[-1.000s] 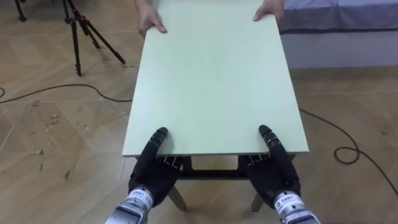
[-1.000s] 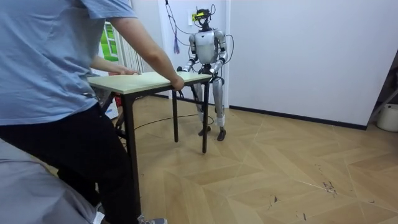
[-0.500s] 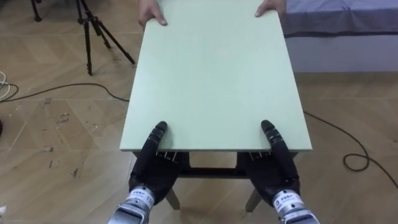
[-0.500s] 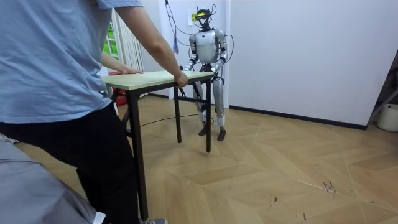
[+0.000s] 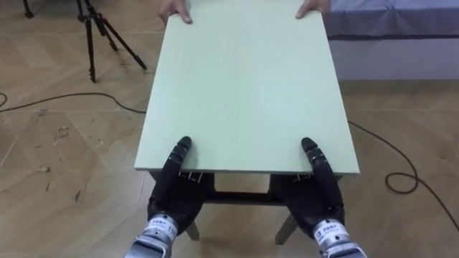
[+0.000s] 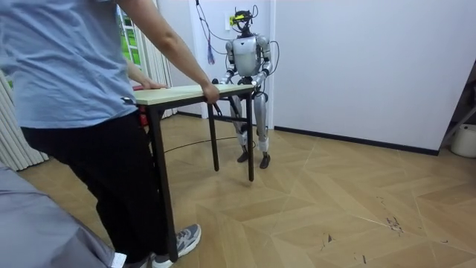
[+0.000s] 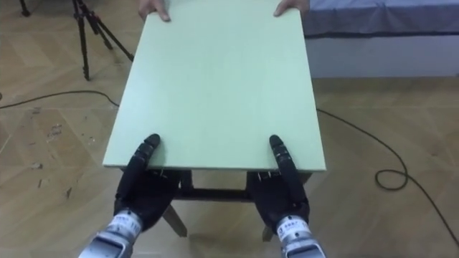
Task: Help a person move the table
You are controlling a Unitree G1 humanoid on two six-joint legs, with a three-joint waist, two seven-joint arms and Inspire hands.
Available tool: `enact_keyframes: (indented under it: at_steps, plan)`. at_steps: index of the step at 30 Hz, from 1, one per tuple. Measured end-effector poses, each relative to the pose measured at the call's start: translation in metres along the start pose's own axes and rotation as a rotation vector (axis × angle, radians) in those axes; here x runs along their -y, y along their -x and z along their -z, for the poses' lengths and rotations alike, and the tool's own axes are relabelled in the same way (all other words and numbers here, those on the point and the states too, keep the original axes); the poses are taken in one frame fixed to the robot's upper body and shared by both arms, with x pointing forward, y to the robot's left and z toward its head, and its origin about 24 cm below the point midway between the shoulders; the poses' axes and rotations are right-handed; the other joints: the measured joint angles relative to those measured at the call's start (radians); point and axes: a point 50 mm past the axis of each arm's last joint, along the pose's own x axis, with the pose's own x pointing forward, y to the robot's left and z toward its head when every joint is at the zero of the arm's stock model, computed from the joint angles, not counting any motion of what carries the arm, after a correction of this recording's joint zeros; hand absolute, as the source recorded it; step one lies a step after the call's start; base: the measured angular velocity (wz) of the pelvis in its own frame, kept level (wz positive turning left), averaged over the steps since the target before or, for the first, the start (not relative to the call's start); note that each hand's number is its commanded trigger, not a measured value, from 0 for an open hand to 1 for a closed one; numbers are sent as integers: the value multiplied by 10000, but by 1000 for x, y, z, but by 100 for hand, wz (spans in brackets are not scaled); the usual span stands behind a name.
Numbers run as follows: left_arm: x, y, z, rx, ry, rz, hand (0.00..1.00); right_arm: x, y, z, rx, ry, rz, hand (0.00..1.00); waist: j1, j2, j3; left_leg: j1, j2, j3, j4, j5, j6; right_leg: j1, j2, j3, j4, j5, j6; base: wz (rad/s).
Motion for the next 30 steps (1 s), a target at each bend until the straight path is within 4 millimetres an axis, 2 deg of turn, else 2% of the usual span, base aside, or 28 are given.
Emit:
enact_keyframes:
  at_steps: [4, 6, 7, 8, 9, 10, 11, 13, 14, 15, 16, 19, 20, 21, 22, 23, 25, 26, 28, 29, 30]
  plan:
    - [0, 9, 1, 80, 126, 72, 100, -2, 5, 0, -153, 143, -126, 100, 75, -30, -20, -912, 260, -306, 1153, -78, -52, -426, 215, -34, 266, 104, -176, 2]
    - [-2, 12, 3, -25, 220, 27, 100, -2, 8, -2, -216, 241, -113, 100, 107, -25, -23, -1116, 336, -593, 1419, -74, -60, -437, 314, -174, 183, 157, -275, 10]
    - [-1, 12, 6, -110, 304, 55, 100, -3, 11, -5, -131, 349, -97, 100, 137, 27, -45, -1266, 423, -591, 1478, -77, -78, -509, 344, -400, 142, 181, -392, 16]
    - [0, 11, 8, -158, 333, 89, 100, -6, 13, -5, -68, 412, -95, 100, 255, 26, -48, -1432, 546, -389, 1850, -165, -251, -634, 320, -621, 27, 159, -589, 0]
    - [0, 11, 9, -143, 400, 81, 100, -7, 13, -6, -68, 469, -76, 100, 386, 45, -33, -1561, 702, -202, 2475, -336, -423, -671, 368, -677, 22, 134, -657, -54]
    - [-4, 15, 10, -30, 628, -49, 100, -6, 13, -5, -146, 603, 60, 100, 607, 129, -54, -1728, 1009, 13, 4069, -543, -461, -635, 517, -936, 39, 111, -779, -67]
    - [-6, 21, 10, 55, 824, -92, 100, -7, 14, -3, -254, 603, 87, 100, 532, 244, -87, -1859, 1173, -125, 5611, -595, -463, -533, 674, -1172, 30, 78, -858, -43]
    - [-4, 24, 10, 31, 817, -58, 100, -8, 15, -3, -286, 643, 46, 100, 227, 355, -71, -1795, 1144, -481, 6739, -556, -429, -533, 825, -1596, 164, 43, -919, 44]
    - [-2, 24, 10, 29, 742, 29, 100, -10, 16, -3, -246, 614, -37, 100, 59, 383, -52, -1568, 1187, -432, 6525, -476, -419, -770, 874, -1761, 465, 17, -957, 55]
    - [-1, 24, 9, 51, 703, 88, 100, -12, 16, -3, -240, 609, -105, 100, -5, 408, -33, -1385, 1203, -446, 6158, -561, -394, -926, 895, -1829, 618, 3, -979, 37]
    - [1, 24, 7, 117, 572, 169, 100, -14, 16, -1, -229, 617, -200, 100, -41, 399, -9, -1144, 1134, -435, 5323, -1022, -402, -1223, 877, -1872, 815, 10, -974, 19]
    - [2, 24, 5, 298, 506, 214, 100, -17, 17, 1, -241, 681, -342, 100, -136, 372, -6, -687, 730, -612, 3309, -1235, -568, -1827, 662, -1626, 845, 454, -1015, 14]
    - [5, 24, 3, 334, 446, 346, 100, -21, 17, 2, -267, 677, -502, 100, -266, 426, -1, -521, 751, -553, 2656, -1463, -545, -2086, 650, -1742, 756, 613, -1025, 13]
    - [7, 24, 2, 350, 446, 432, 100, -23, 17, 1, -226, 676, -593, 100, -294, 479, 26, -516, 790, -464, 2469, -1619, -494, -2234, 661, -1853, 794, 635, -1026, 0]
    - [10, 22, 3, 340, 439, 542, 100, -24, 16, 0, -116, 628, -662, 100, -172, 536, 59, -409, 784, -361, 1931, -1851, -345, -2578, 653, -1941, 1093, 652, -1051, 0]
    - [13, 20, 4, 281, 375, 631, 100, -24, 16, -1, -45, 584, -705, 100, -172, 543, 59, -408, 758, -217, 1541, -2029, -265, -2909, 579, -2074, 1348, 686, -1074, 0]
    - [16, 16, 4, 293, 316, 631, 100, -24, 14, -2, 56, 509, -714, 100, -184, 500, 71, -724, 722, -159, 1718, -2195, -23, -3262, 413, -2212, 1419, 901, -1101, -7]
    - [16, 16, 5, 315, 360, 586, 100, -24, 14, -4, 63, 570, -703, 100, -172, 482, 67, -1001, 557, -126, 2023, -2195, 41, -3438, 215, -2471, 1405, 1062, -1138, -22]
    - [15, 16, 7, 304, 486, 509, 100, -23, 13, -5, 43, 619, -641, 100, -130, 491, 65, -1388, 388, 124, 2510, -2237, 159, -3657, -124, -2829, 1421, 1223, -1199, -31]
    - [12, 17, 6, 289, 446, 404, 100, -20, 15, -4, 1, 623, -522, 100, -83, 468, 75, -1507, 236, 167, 2512, -2102, 455, -3694, -288, -2899, 1386, 1409, -1180, -21]
    - [11, 18, 6, 277, 417, 354, 100, -18, 16, -3, -6, 584, -441, 100, -113, 446, 69, -1536, 175, 206, 2481, -2044, 555, -3694, -350, -2892, 1357, 1477, -1128, 0]
